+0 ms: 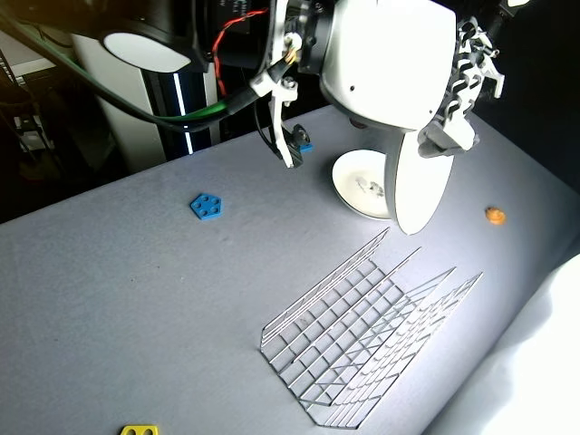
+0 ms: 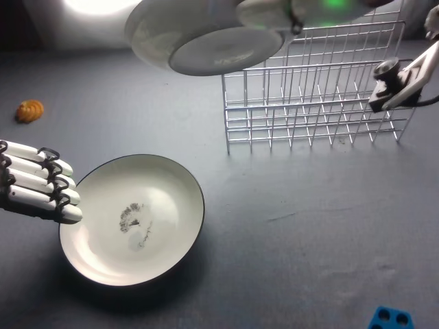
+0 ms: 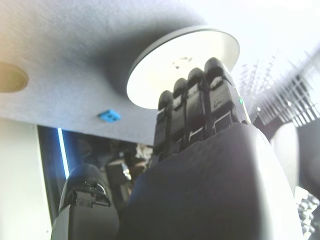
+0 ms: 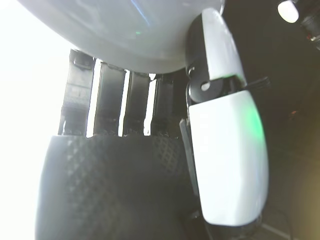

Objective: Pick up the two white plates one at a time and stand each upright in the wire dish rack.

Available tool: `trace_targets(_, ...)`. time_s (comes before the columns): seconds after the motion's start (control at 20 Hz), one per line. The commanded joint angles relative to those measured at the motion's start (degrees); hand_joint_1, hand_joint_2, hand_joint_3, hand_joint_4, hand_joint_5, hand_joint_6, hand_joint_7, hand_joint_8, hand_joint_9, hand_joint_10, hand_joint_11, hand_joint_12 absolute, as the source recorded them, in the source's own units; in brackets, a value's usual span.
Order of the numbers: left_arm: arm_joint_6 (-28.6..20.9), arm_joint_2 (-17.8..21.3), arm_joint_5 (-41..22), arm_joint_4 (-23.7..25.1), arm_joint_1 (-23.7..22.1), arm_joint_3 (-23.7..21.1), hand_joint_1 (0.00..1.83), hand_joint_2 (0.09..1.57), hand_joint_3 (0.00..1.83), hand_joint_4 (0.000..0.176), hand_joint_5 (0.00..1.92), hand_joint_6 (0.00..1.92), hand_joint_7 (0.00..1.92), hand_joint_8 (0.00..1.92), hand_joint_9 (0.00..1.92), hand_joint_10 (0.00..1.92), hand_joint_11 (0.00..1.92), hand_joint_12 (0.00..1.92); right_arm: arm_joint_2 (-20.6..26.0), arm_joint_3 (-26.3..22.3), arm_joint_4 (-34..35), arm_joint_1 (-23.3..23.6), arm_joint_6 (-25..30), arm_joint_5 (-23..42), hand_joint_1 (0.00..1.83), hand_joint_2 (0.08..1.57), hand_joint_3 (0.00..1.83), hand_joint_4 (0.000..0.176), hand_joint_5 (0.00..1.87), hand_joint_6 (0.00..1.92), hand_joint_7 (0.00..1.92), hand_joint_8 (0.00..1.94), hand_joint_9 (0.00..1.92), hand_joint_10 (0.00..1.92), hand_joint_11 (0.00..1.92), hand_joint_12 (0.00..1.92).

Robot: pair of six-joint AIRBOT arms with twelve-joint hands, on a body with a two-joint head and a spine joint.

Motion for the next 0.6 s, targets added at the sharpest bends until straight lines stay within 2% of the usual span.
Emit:
trace_targets(0.0, -0.4, 0.0, -0.2, -3.3, -0.3, -0.3, 0.0, 1.07, 0.0, 0.0, 0.16, 0.0, 0.15, 0.0, 0.12, 0.0, 0.0, 0.23, 0.7, 0.0, -0.8, 1.4, 1.3, 6.5, 1.19, 1.17, 0.0, 0.019, 0.88, 1.21, 0.9, 1.08, 0.96, 0.58, 0.64, 1.36)
trace_targets(0.05, -0.6, -0.2, 0.4, -3.3, -0.4, -0.5, 0.0, 1.07, 0.0, 0.0, 0.14, 0.0, 0.13, 0.0, 0.1, 0.0, 0.0, 0.19, 1.2, 0.0, -0.7, 1.4, 1.5, 6.5, 1.18, 1.17, 0.0, 0.019, 0.86, 1.23, 0.89, 1.09, 0.95, 0.58, 0.63, 1.36)
trace_targets(0.25, -1.0, -1.1, 3.4, -3.3, -0.3, -1.3, 0.0, 1.07, 0.0, 0.0, 0.18, 0.01, 0.17, 0.01, 0.14, 0.01, 0.0, 0.28, 3.8, 0.6, 1.8, 1.2, 2.4, 5.6, 1.18, 1.17, 0.0, 0.02, 0.85, 1.24, 0.9, 1.09, 0.96, 0.59, 0.64, 1.36)
trace_targets(0.4, -1.0, -1.5, 4.3, -3.3, -0.1, -1.3, 0.0, 1.07, 0.0, 0.0, 0.14, 0.0, 0.12, 0.0, 0.1, 0.0, 0.0, 0.14, 5.1, 1.2, 2.5, 0.7, 3.0, 4.6, 1.19, 1.17, 0.0, 0.021, 0.86, 1.22, 0.9, 1.09, 0.96, 0.56, 0.64, 1.34)
trace_targets(0.5, -1.0, -1.7, 4.4, -3.3, 0.0, -1.3, 0.0, 1.07, 0.0, 0.0, 0.15, 0.0, 0.12, 0.0, 0.1, 0.0, 0.0, 0.14, 5.9, 1.5, 2.5, 0.3, 2.8, 4.4, 1.19, 1.16, 0.0, 0.024, 0.89, 1.18, 0.92, 1.06, 0.97, 0.56, 0.66, 1.35)
trace_targets(0.55, -1.0, -1.8, 4.5, -3.3, 0.1, -1.2, 0.0, 1.07, 0.0, 0.0, 0.18, 0.0, 0.16, 0.0, 0.13, 0.0, 0.0, 0.22, 6.2, 1.6, 2.5, 0.2, 2.9, 4.3, 1.19, 1.16, 0.0, 0.022, 0.9, 1.18, 0.92, 1.05, 0.98, 0.57, 0.66, 1.35)
